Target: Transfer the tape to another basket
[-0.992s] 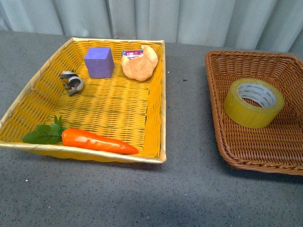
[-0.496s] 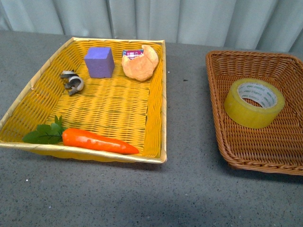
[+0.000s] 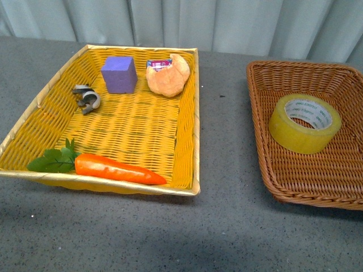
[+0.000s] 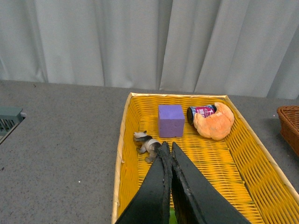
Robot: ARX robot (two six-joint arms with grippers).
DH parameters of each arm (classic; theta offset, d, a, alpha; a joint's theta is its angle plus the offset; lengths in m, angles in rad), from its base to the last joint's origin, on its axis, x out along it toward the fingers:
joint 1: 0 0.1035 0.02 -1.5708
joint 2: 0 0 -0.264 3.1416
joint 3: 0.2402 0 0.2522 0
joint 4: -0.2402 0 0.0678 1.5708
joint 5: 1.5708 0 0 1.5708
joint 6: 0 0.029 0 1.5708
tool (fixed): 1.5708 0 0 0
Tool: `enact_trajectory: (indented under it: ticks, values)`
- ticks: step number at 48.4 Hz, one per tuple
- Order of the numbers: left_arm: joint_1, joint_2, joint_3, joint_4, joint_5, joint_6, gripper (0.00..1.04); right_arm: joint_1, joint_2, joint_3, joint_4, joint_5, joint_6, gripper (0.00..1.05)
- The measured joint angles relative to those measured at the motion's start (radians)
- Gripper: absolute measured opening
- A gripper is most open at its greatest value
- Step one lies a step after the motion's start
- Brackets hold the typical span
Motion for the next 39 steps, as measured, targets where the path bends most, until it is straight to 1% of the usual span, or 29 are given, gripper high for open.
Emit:
enact_trajectory:
  ticks: [8, 21, 39]
  values:
    - [0.0, -0.129, -0.025, -0.093, 0.0, 0.0, 0.04, 0.0, -0.127, -0.026, -0.098, -0.001, 0.0, 0.01]
    - [0.0, -0.388, -0.043, -0.317, 0.001, 0.0, 0.04, 0.0, -0.38, -0.05, -0.321, -0.001, 0.0, 0.01]
    - [0.0, -0.625, -0.043, -0.54, 0.001, 0.0, 0.04, 0.0, -0.606, -0.05, -0.532, -0.001, 0.0, 0.01]
